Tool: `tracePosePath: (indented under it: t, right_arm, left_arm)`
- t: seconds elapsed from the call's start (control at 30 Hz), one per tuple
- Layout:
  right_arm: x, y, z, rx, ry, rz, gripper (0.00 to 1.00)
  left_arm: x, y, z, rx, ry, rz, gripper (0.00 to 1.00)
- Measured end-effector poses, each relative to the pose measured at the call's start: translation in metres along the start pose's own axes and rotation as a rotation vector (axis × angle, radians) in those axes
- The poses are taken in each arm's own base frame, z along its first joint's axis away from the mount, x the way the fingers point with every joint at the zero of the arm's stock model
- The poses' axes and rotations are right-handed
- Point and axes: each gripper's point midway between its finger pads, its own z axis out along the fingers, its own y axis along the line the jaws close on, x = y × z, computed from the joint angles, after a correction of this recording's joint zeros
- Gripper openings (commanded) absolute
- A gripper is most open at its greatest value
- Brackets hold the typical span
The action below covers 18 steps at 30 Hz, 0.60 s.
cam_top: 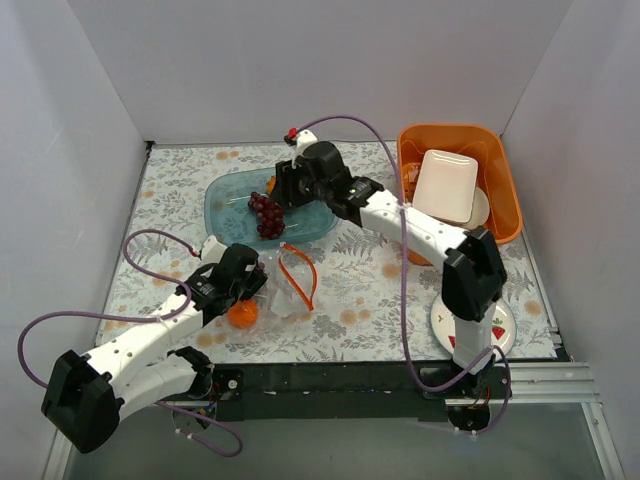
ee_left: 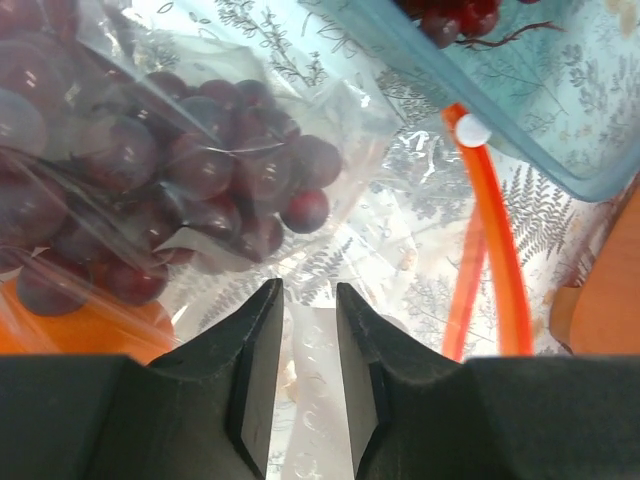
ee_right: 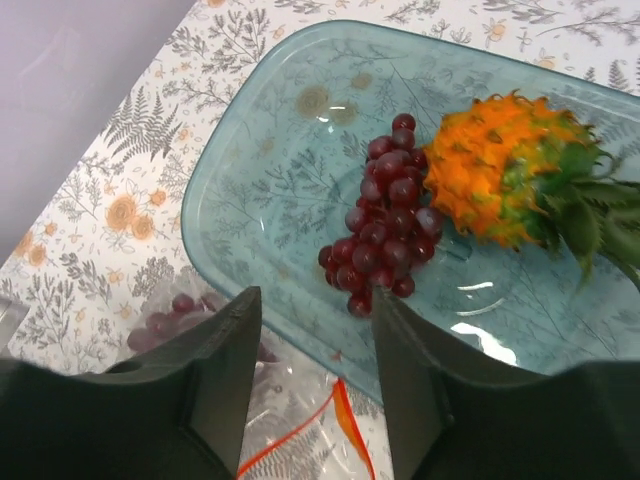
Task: Open the zip-top bag and remove the fake food
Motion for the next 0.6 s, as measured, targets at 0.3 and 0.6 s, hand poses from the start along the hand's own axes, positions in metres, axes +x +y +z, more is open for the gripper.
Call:
tracePosePath:
  t: [0.3,0.6]
  right_arm:
    - [0.059,0.000,-0.083,-0.036,0.061,0.060,0.33]
    - [0.172,0.020,-0.085,-0.181,0.273,0.158,0.28]
  left_arm:
    - [-0.028,-0.033,-0.025,0.051,-0.055,-0.020,0.61]
    - [-0.057,-0.025,-0.010,-0.101,-0.142,-0.020,0.60]
